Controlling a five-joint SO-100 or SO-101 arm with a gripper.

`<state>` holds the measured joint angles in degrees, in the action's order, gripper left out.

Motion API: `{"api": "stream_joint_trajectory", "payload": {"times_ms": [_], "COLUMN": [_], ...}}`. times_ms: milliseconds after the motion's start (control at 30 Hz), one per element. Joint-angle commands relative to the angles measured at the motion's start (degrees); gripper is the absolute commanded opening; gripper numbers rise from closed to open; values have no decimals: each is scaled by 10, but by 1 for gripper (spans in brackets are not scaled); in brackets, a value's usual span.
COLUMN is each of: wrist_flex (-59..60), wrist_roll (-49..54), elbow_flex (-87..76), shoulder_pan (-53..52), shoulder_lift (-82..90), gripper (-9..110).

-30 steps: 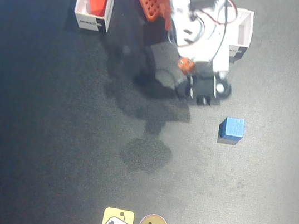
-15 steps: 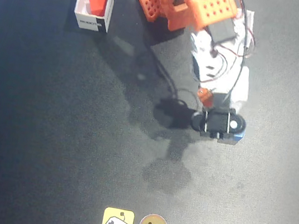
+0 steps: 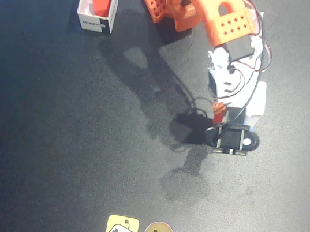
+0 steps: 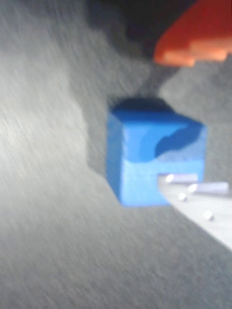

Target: Put the red cube in the right box and the blue cube in the left box.

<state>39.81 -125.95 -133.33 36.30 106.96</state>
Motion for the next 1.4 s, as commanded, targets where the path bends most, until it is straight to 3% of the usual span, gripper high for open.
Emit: {"api": "stream_joint_trajectory", "payload": {"times_ms": [0, 1033, 1367], "wrist_flex": [-11, -66, -93], "wrist_roll": [-11, -71, -69], "elbow_flex": [28, 70, 61], "shoulder_pan": [10, 55, 39], "shoulder_lift": [0, -120, -156], "gripper": [18, 22, 18]}}
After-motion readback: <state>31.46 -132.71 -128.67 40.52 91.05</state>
